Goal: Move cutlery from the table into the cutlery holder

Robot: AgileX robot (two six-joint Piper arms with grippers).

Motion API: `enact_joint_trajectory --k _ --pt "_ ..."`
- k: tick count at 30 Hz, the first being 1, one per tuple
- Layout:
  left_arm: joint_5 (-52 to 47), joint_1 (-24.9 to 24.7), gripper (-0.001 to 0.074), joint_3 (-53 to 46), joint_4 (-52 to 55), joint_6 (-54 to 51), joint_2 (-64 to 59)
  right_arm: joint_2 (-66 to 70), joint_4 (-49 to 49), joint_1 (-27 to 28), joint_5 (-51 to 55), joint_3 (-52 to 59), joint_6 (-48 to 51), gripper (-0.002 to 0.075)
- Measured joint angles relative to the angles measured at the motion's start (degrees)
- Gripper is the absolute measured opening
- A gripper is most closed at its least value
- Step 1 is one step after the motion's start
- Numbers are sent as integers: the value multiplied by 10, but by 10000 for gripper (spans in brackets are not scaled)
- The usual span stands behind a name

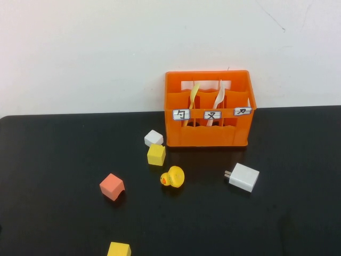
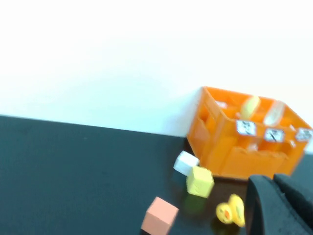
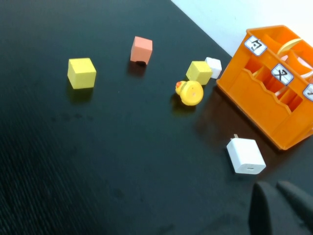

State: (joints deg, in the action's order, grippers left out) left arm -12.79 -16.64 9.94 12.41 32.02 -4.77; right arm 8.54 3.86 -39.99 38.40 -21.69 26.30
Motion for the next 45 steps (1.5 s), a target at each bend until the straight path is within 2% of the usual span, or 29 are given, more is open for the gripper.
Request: enact_joint_trajectory --k 8,13,20,29,45 --pt "10 107 -1 -51 -82 -128 47 0 4 0 0 0 0 -1" --pt "18 143 -1 -101 -133 -154 54 0 5 0 0 0 0 -1" --pt "-47 148 -1 -110 -166 -158 54 0 5 0 0 0 0 -1" --pt "-51 149 -1 -110 -173 -217 54 0 5 0 0 0 0 -2" --pt "-53 149 -1 -110 -189 -222 54 0 5 0 0 0 0 -2"
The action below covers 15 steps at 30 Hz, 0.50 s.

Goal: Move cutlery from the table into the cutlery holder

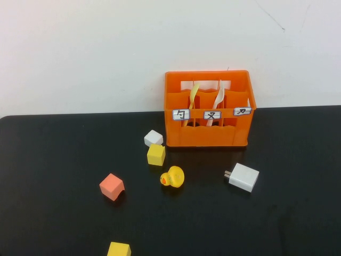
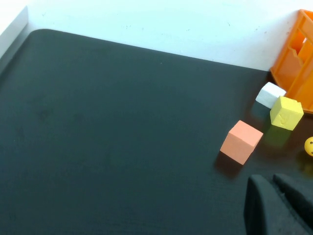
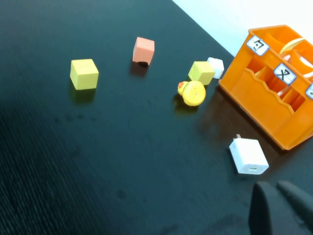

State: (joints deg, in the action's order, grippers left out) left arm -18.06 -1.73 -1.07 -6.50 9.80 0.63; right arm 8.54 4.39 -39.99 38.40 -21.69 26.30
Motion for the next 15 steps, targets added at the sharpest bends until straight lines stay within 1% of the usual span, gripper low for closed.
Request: enact_joint_trajectory --k 13,15 --pt "0 0 -1 0 -2 -2 0 -3 0 0 0 0 0 -2" --pt "0 0 -1 0 -2 -2 0 -11 0 7 0 0 0 -2"
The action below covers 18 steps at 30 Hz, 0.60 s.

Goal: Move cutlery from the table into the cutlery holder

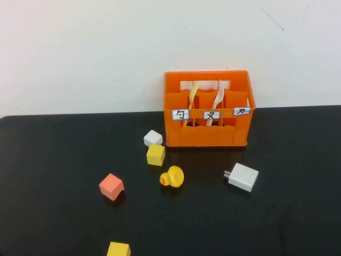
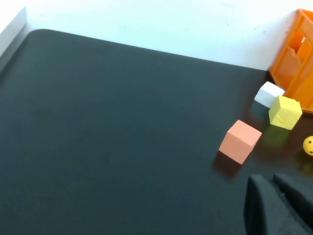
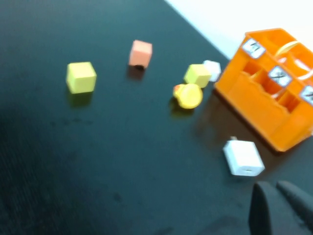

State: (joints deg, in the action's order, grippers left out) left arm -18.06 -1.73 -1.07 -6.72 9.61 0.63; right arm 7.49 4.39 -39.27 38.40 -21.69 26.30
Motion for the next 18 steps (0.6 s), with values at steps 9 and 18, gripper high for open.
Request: enact_joint_trajectory --k 9,18 --pt "0 0 -1 0 0 -2 0 -32 20 167 -33 35 0 -2" --pt "0 0 -1 0 0 -2 0 -67 47 322 -179 162 0 -2"
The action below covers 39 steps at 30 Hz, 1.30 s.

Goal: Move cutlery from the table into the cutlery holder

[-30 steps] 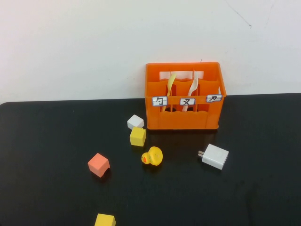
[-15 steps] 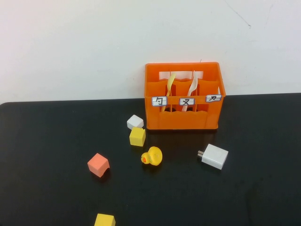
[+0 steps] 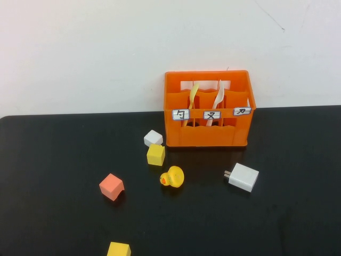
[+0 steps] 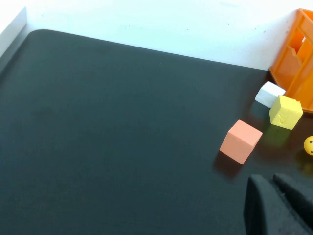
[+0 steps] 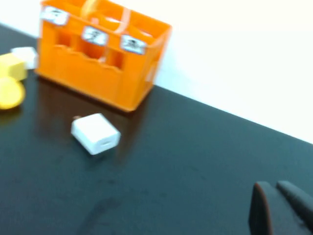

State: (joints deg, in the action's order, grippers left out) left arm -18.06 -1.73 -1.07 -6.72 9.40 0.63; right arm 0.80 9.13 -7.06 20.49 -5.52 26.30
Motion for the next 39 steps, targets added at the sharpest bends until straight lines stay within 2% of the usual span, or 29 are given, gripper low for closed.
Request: enact_joint_trajectory --k 5,22,25,30,39 --pt "0 0 -1 0 0 0 0 -15 6 29 -4 39 0 -2" --pt "0 0 -1 0 0 0 0 -15 26 30 1 65 -11 -2" --pt "0 0 -1 0 0 0 0 -15 15 33 1 65 -70 -2" --pt "0 0 -1 0 0 0 0 -15 -100 35 -2 65 -232 -2" --pt "0 0 -1 0 0 0 0 -15 -135 35 -1 65 -278 -2"
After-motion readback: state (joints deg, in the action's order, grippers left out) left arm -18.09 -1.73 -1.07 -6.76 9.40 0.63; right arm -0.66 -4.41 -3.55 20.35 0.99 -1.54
